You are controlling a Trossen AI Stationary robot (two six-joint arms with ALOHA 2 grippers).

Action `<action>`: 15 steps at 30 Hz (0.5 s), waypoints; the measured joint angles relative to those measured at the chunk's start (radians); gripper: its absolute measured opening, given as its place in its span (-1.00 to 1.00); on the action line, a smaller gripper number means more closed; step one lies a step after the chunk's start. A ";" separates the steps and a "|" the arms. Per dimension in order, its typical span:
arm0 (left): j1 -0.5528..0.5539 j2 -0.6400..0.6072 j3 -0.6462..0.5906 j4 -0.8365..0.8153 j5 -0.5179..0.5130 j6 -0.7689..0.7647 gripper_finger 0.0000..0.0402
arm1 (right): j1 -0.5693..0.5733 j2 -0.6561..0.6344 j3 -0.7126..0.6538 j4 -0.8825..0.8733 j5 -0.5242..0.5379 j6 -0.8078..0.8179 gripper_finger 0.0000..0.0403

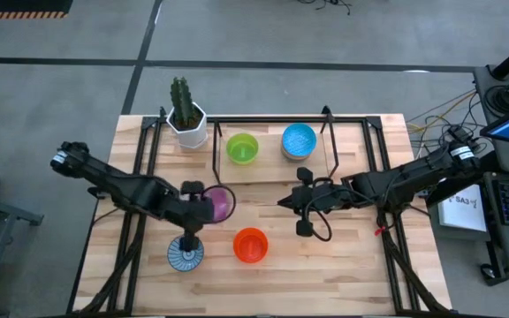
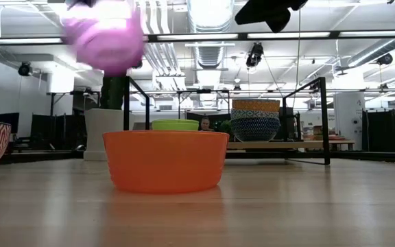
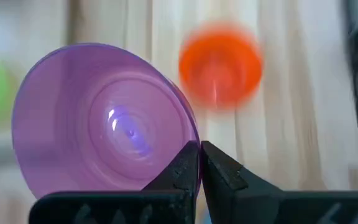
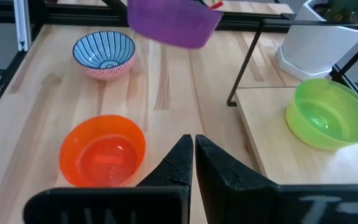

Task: Place and stack bowls onto a shelf
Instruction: Stack the purple bowl on the green bowl

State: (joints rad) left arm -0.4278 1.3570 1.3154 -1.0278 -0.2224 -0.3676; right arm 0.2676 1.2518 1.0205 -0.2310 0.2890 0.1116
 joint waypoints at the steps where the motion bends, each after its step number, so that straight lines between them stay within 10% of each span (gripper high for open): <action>1: 0.001 0.003 0.023 0.037 -0.030 0.057 -1.00 | 0.000 -0.004 -0.001 0.000 0.000 0.000 -0.96; 15: 0.339 0.017 -0.011 0.293 -0.157 0.431 -1.00 | 0.032 -0.033 -0.009 -0.004 -0.005 -0.018 -0.96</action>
State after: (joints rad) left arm -0.0891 1.3739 1.3044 -0.7345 -0.3791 0.0631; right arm 0.2992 1.2190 1.0119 -0.2354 0.2836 0.0933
